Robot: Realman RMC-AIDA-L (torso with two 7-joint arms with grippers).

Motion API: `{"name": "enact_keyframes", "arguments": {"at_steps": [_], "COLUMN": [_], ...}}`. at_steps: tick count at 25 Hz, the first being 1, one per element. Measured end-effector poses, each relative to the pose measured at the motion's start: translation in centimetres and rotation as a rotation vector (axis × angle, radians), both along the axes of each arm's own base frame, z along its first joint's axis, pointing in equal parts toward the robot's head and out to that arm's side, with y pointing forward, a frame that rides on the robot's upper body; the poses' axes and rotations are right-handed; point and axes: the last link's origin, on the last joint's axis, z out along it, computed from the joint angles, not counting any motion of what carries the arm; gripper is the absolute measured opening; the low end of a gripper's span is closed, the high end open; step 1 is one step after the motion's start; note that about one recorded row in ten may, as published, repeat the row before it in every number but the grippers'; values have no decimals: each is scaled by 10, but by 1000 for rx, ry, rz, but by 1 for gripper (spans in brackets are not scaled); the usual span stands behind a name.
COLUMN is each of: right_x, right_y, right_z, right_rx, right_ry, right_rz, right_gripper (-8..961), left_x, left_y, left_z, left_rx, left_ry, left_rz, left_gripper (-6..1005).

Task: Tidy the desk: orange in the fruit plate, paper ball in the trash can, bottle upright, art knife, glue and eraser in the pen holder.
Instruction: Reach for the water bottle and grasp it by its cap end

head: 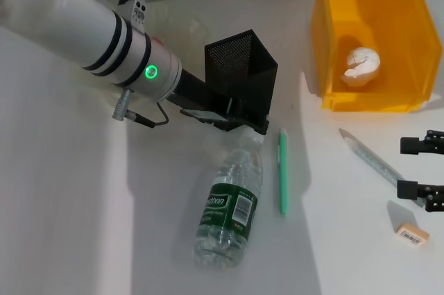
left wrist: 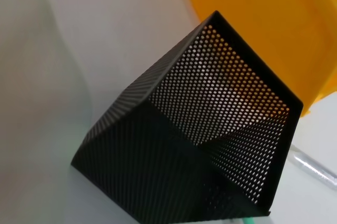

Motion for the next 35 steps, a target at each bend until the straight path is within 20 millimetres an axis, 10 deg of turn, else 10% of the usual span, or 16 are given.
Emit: {"name": "enact_keyframes", "arguments": {"at_steps": [35], "right_x": [6], "right_y": [-4], "right_z": [1], "right_rx": [47], "right_ry": [9], "right_rz": [-16], "right_gripper": [800], "left_x": [-10], "left_y": [-6], "left_z": [-25], "left_rx": [27], "left_ry": [20], "left_rz": [-42], "left_gripper": [807]}}
